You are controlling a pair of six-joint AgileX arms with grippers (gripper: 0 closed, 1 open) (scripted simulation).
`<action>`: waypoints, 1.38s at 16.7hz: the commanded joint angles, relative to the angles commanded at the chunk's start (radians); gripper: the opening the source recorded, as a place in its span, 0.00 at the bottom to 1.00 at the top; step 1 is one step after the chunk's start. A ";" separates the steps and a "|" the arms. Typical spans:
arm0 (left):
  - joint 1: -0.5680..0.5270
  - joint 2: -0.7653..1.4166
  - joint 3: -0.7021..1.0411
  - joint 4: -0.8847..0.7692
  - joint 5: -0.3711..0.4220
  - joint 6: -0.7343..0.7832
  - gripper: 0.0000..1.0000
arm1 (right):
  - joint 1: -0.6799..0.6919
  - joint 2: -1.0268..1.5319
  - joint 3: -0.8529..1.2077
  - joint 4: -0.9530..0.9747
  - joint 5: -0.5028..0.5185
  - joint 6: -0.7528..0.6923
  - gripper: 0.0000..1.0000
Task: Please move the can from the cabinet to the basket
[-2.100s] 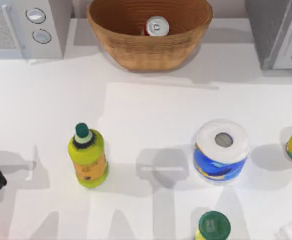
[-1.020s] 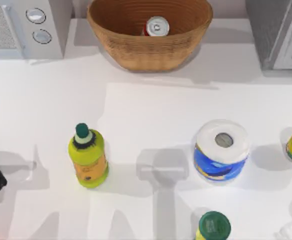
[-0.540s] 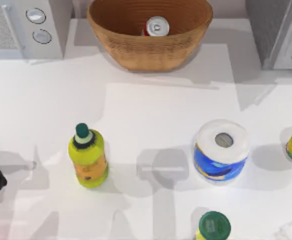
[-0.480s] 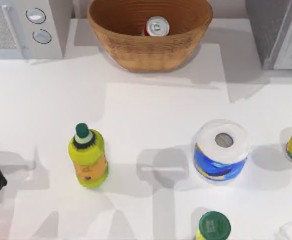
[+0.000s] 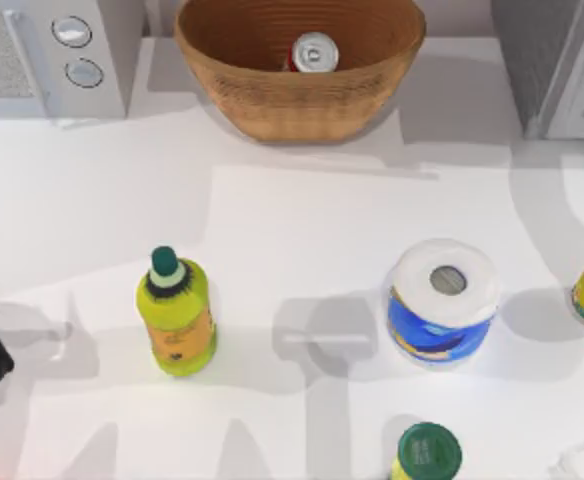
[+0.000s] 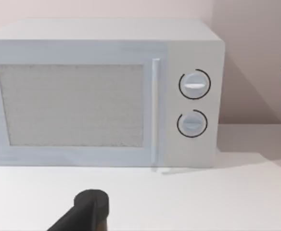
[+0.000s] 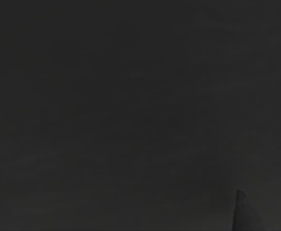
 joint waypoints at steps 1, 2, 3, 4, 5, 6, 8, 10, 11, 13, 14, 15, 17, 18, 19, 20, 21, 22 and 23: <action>0.000 0.000 0.000 0.000 0.000 0.000 1.00 | 0.038 -0.001 -0.001 -0.001 0.038 0.000 1.00; 0.000 0.000 0.000 0.000 0.000 0.000 1.00 | 0.067 -0.001 -0.001 -0.001 0.066 0.000 1.00; 0.000 0.000 0.000 0.000 0.000 0.000 1.00 | 0.086 -0.002 -0.002 -0.001 0.085 0.000 1.00; 0.000 0.000 0.000 0.000 0.000 0.000 1.00 | 0.094 -0.002 -0.002 -0.001 0.093 0.000 1.00; 0.000 0.000 0.000 0.000 0.000 0.000 1.00 | 0.094 -0.002 -0.002 -0.001 0.093 0.000 1.00; 0.000 0.000 0.000 0.000 0.000 0.000 1.00 | 0.094 -0.002 -0.002 -0.001 0.093 0.000 1.00; 0.000 0.000 0.000 0.000 0.000 0.000 1.00 | 0.075 -0.022 0.003 -0.007 0.108 -0.010 1.00; 0.000 0.000 0.000 0.000 0.000 0.000 1.00 | 0.066 -0.005 0.015 -0.002 0.099 -0.010 1.00; 0.000 0.000 0.000 0.000 0.000 0.000 1.00 | 0.055 0.015 0.029 0.004 0.088 -0.010 1.00; 0.000 0.000 0.000 0.000 0.000 0.000 1.00 | 0.027 0.065 0.064 0.019 0.061 -0.010 1.00; 0.000 0.000 0.000 0.000 0.000 0.000 1.00 | 0.013 0.090 0.082 0.027 0.047 -0.009 1.00; 0.000 0.000 0.000 0.000 0.000 0.000 1.00 | 0.001 0.110 0.096 0.033 0.036 -0.009 1.00; 0.000 0.000 0.000 0.000 0.000 0.000 1.00 | -0.009 0.129 0.109 0.039 0.026 -0.009 1.00; 0.000 0.000 0.000 0.000 0.000 0.000 1.00 | -0.009 0.129 0.109 0.039 0.026 -0.009 1.00; 0.000 0.000 0.000 0.000 0.000 0.000 1.00 | -0.009 0.129 0.109 0.039 0.026 -0.009 1.00; 0.000 0.000 0.000 0.000 0.000 0.000 1.00 | 0.001 0.106 0.093 0.037 0.029 -0.011 1.00; 0.000 0.000 0.000 0.000 0.000 0.000 1.00 | 0.001 0.106 0.093 0.037 0.029 -0.011 1.00; 0.000 0.000 0.000 0.000 0.000 0.000 1.00 | 0.000 0.098 0.083 0.040 0.027 -0.011 1.00; 0.000 0.000 0.000 0.000 0.000 0.000 1.00 | -0.003 0.082 0.063 0.046 0.021 -0.010 1.00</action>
